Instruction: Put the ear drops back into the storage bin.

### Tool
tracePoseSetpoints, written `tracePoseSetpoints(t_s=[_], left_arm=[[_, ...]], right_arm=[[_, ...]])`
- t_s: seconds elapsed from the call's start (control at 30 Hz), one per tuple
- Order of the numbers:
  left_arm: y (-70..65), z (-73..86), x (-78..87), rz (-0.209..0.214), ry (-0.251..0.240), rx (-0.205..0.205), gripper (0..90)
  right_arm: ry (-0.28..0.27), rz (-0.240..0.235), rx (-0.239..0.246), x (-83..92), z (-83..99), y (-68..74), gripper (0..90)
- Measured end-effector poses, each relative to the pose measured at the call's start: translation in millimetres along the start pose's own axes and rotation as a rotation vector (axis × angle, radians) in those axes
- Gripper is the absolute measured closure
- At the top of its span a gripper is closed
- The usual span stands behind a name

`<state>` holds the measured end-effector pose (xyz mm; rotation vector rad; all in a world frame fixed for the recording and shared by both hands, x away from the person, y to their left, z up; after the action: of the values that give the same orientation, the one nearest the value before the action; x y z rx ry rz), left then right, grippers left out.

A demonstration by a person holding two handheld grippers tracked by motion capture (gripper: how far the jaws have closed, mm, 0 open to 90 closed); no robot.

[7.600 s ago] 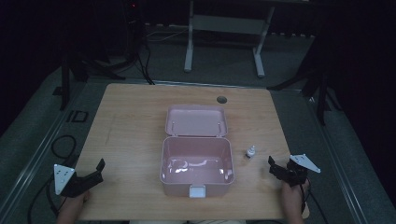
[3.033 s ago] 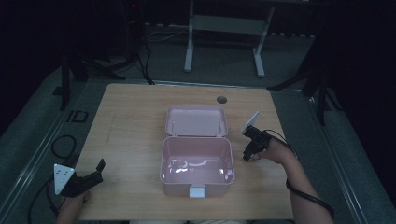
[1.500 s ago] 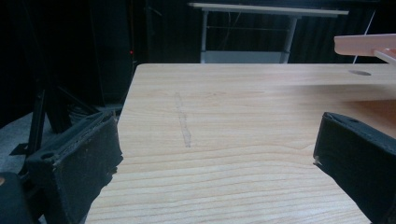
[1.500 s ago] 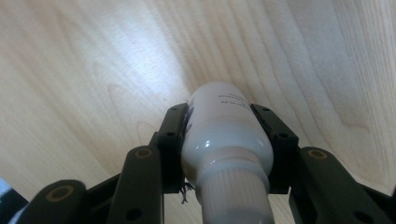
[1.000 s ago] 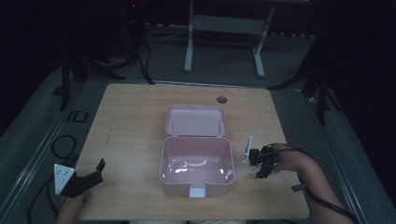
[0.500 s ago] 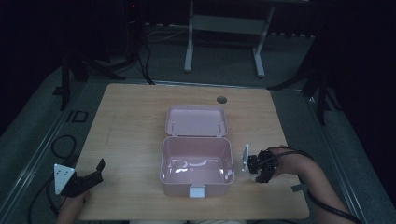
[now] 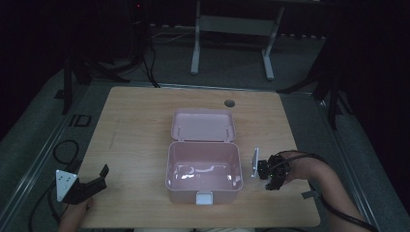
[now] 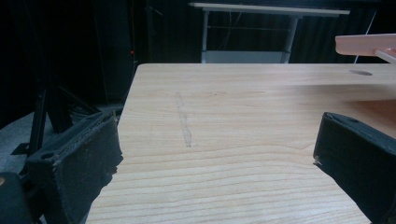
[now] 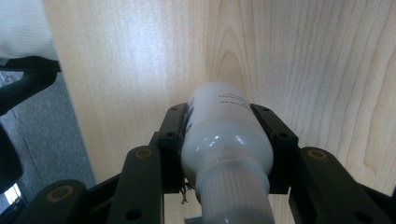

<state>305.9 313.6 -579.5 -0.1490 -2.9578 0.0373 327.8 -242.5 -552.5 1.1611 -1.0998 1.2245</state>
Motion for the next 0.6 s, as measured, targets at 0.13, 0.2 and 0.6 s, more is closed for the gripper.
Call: tracePoseSetpoints(t_s=[0.13, 0.2, 0.6], left_arm=[[0.1, 0.0, 0.0, 0.000, 0.000, 0.000, 1.0], [0.0, 0.0, 0.0, 0.000, 0.000, 0.000, 1.0], [0.0, 0.0, 0.1, 0.001, -0.001, -0.001, 1.0]], right_arm=[[-0.004, -0.001, 0.000, 10.5, -0.8, 1.6, 59.5], [-0.009, 0.001, -0.003, 15.5, -1.8, 2.1, 59.5], [0.014, 0.005, -0.022, 42.8, -8.1, 4.8, 59.5]])
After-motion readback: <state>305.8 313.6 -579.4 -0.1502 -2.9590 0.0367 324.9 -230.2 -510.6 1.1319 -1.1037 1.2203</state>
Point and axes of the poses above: each handheld gripper's, and its own axes: x roughly backward along the jaws, z roughly out of its underside, y roughly to its left, the point moved 9 cm from there along -x, roughly forward along the jaws, and after that the axes turned 1 degree about -z, right-handed, at the moved point
